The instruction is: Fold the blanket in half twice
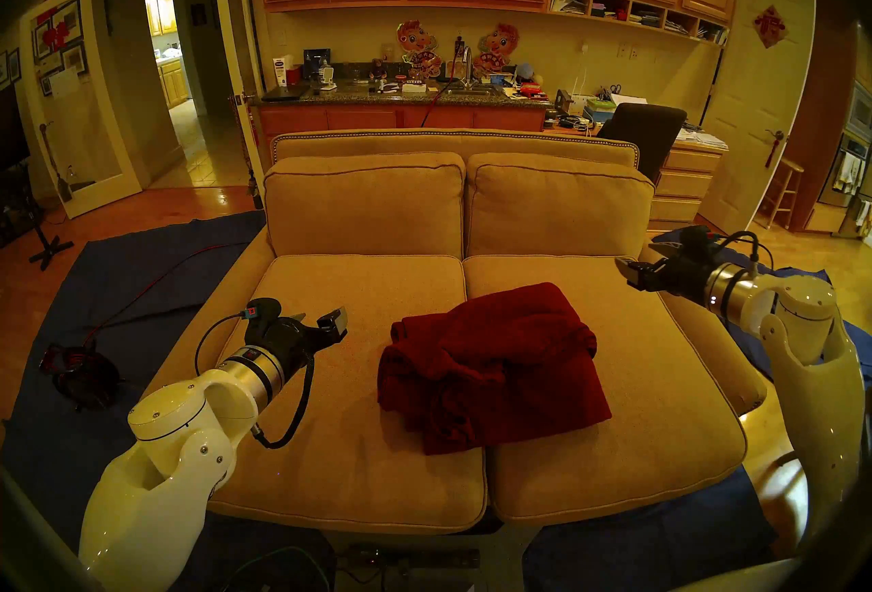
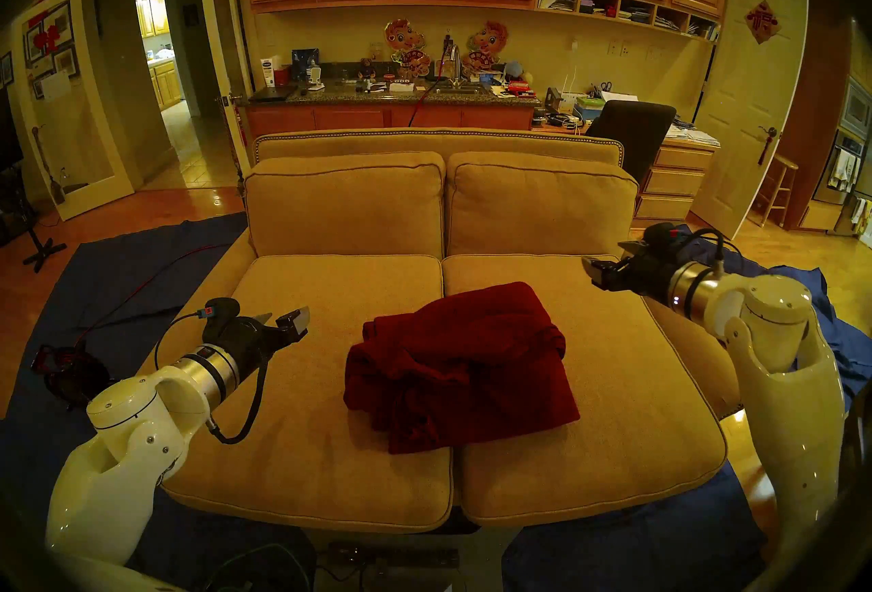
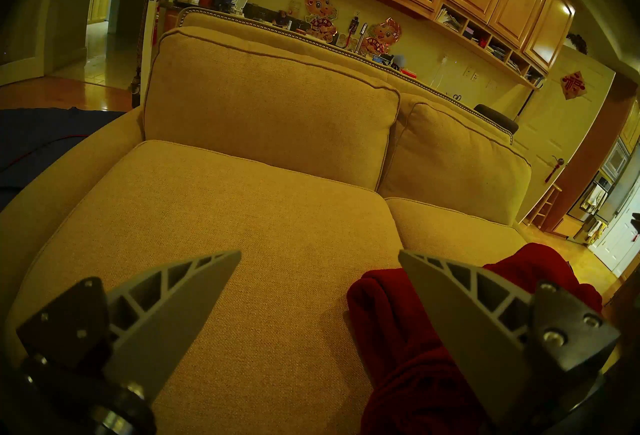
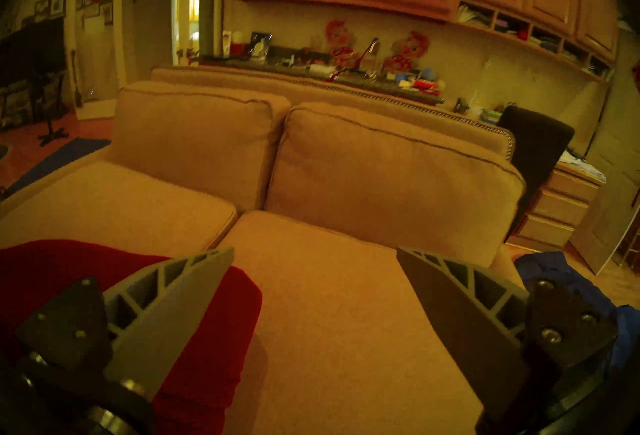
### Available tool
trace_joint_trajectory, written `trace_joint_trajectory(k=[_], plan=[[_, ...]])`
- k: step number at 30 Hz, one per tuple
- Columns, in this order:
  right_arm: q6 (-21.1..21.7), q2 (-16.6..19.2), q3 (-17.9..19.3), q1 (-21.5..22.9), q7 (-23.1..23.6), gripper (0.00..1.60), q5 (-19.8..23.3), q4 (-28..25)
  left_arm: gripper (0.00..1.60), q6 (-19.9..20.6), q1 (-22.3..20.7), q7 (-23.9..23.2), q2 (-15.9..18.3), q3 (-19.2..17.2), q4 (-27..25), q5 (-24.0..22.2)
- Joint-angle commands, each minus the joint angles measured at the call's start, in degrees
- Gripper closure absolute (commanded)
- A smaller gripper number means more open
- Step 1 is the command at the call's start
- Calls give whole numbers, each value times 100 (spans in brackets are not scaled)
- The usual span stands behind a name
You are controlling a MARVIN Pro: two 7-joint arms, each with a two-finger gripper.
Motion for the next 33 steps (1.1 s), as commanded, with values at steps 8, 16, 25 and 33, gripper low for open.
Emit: trace_joint_trajectory(k=[8, 16, 25, 33], plan=[[-1214, -823, 668, -885, 393, 0, -157, -361, 0, 11, -19, -11, 18, -14, -49, -1], [-1327, -874, 665, -878, 458, 0, -193, -332, 0, 12, -19, -11, 19, -15, -50, -2], [-1324, -913, 673, -854, 501, 0, -233, -328, 0, -306, 14, -746, 554, -223, 344, -8], [-1311, -952, 681, -827, 547, 0, -277, -324, 0, -462, -13, -1587, 1128, -313, 1327, 466]])
